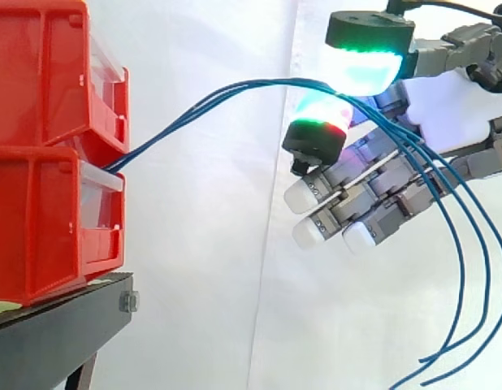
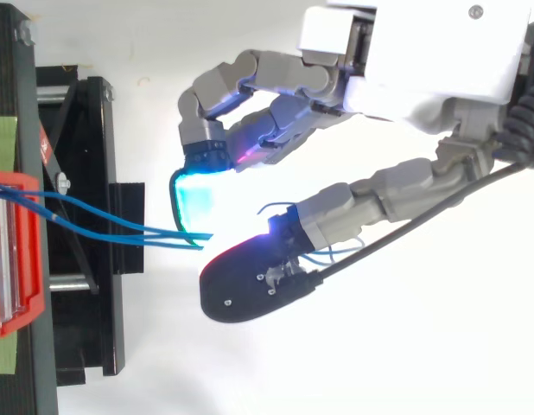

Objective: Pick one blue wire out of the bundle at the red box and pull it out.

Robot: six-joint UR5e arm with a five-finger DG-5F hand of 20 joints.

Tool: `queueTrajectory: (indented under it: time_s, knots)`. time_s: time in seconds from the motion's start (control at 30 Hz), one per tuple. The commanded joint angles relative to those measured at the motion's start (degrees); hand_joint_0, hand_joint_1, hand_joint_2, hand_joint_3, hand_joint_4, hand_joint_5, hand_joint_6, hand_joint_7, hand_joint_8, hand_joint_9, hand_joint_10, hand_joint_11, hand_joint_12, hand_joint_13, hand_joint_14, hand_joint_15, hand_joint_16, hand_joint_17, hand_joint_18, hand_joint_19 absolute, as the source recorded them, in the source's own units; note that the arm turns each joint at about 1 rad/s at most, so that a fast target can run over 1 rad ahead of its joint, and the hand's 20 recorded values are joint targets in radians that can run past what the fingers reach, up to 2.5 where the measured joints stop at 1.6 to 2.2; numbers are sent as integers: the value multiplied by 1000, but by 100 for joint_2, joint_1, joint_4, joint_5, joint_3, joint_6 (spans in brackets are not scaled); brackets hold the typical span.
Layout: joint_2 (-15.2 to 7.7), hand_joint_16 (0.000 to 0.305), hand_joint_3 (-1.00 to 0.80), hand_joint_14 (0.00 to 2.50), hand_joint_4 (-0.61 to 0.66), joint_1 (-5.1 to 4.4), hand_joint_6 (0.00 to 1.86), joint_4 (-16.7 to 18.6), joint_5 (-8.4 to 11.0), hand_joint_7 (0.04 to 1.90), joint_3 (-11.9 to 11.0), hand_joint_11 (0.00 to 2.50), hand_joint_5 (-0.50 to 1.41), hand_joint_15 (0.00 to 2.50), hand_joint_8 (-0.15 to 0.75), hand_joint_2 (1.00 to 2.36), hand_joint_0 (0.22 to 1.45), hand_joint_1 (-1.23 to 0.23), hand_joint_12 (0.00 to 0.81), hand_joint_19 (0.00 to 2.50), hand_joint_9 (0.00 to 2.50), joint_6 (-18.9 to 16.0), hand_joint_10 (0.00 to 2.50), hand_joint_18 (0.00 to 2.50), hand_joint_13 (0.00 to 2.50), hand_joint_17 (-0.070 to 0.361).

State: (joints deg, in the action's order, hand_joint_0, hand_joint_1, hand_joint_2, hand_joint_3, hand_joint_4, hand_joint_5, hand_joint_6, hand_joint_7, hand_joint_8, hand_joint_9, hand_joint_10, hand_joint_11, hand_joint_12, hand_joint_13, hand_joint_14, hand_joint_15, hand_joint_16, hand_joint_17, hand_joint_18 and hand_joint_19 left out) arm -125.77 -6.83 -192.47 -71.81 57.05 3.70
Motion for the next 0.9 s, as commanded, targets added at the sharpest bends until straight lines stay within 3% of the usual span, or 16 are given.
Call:
queueTrajectory:
  time_s: [0.0,0.03,0.17,0.3,0.4,0.5,0.6,0.7,0.87]
  knots:
    - [0,48,-336,4,-37,-2,857,-19,0,1238,-1,64,-169,121,171,1013,660,-879,354,319,695,-1,0,543,462,109]
    - [0,48,-405,5,4,-2,808,-10,0,1282,-1,34,-139,116,153,1008,616,-841,348,339,722,-1,0,533,457,108]
    - [0,47,-411,3,-11,6,726,-10,0,1219,-1,5,-87,89,134,1007,594,-783,334,341,792,-1,0,528,458,106]
    - [0,48,-152,5,-43,6,821,8,0,1179,-1,40,-134,111,171,1022,600,-842,342,331,719,-9,2,548,456,109]
    - [0,49,-92,4,-43,6,851,8,0,1209,-1,46,-151,118,170,1025,608,-862,347,328,701,-53,0,553,457,109]
    - [0,49,-186,4,9,-2,832,8,0,1178,-1,0,-142,92,144,1019,577,-806,342,332,731,-106,0,542,444,111]
    - [0,49,-211,3,23,-11,701,8,9,1235,-1,0,-79,79,131,1018,561,-726,331,335,818,-141,0,526,437,111]
    - [0,49,-188,3,-15,-11,679,8,0,1258,-1,0,-70,83,138,1020,566,-765,331,330,809,-211,0,524,436,110]
    - [0,49,-116,4,-4,-11,806,8,9,1090,-1,66,-150,98,155,1023,588,-837,345,330,686,-326,0,507,406,110]
